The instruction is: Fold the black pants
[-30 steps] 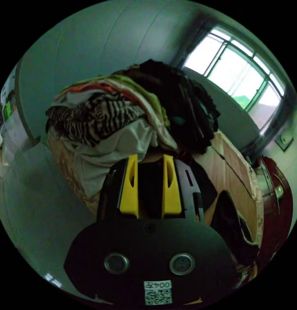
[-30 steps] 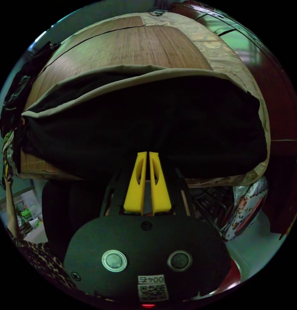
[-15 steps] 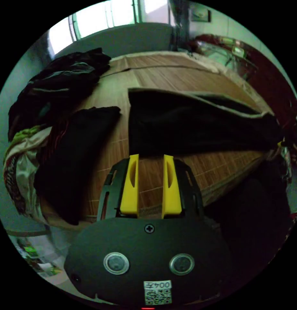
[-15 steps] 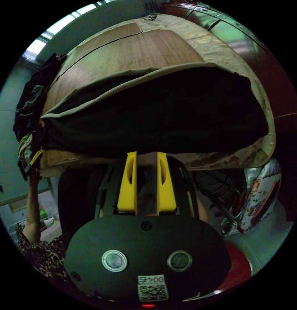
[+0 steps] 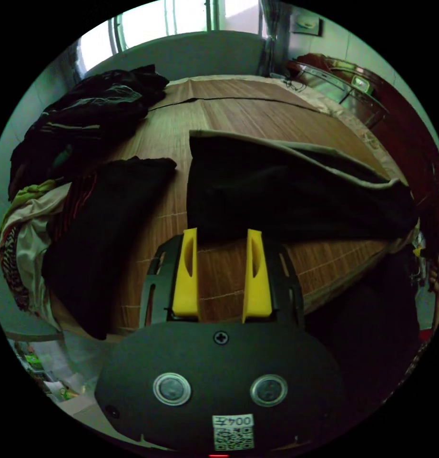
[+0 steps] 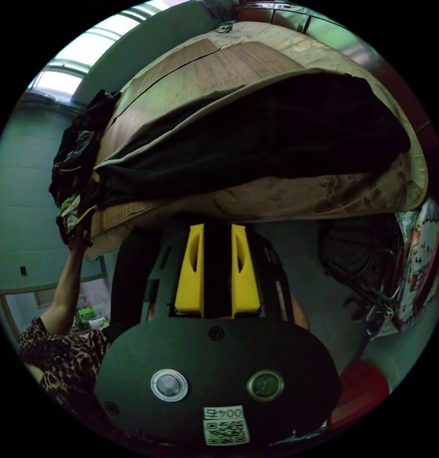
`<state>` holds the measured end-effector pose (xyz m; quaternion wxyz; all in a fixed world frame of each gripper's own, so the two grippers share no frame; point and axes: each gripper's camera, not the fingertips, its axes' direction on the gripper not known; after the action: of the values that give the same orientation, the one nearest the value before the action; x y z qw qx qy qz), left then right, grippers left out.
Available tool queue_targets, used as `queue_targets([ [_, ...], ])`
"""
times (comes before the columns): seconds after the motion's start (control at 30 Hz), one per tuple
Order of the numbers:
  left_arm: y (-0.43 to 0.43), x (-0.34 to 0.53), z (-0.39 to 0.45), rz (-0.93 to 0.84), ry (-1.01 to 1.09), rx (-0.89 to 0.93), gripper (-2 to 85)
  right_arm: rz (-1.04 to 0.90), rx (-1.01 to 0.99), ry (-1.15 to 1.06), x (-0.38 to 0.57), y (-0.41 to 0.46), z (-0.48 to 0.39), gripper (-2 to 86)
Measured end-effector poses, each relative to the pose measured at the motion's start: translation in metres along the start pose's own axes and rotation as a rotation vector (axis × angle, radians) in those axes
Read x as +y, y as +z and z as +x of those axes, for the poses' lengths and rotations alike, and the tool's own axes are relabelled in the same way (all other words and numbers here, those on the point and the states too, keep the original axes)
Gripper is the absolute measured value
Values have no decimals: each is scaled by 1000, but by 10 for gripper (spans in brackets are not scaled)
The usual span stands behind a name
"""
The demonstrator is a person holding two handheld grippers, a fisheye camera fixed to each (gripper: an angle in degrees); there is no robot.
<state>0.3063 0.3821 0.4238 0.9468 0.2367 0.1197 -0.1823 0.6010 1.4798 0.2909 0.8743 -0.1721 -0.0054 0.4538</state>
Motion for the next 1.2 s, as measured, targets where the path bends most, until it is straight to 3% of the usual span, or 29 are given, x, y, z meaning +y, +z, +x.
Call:
queue_targets([
  [0.33, -12, 2, 8, 65, -10, 53, 151, 25, 3, -52, -7, -4, -9, 76],
  [0.47, 7, -13, 19, -19, 32, 24, 140, 18, 1, -48, -13, -1, -12, 74],
  [0.67, 20, -13, 19, -56, -36, 53, 26, 44, 28, -53, -14, -6, -14, 68],
  [1.2, -25, 66, -27, -107, -131, 141, 8, 8, 68, -119, -66, 13, -43, 64],
])
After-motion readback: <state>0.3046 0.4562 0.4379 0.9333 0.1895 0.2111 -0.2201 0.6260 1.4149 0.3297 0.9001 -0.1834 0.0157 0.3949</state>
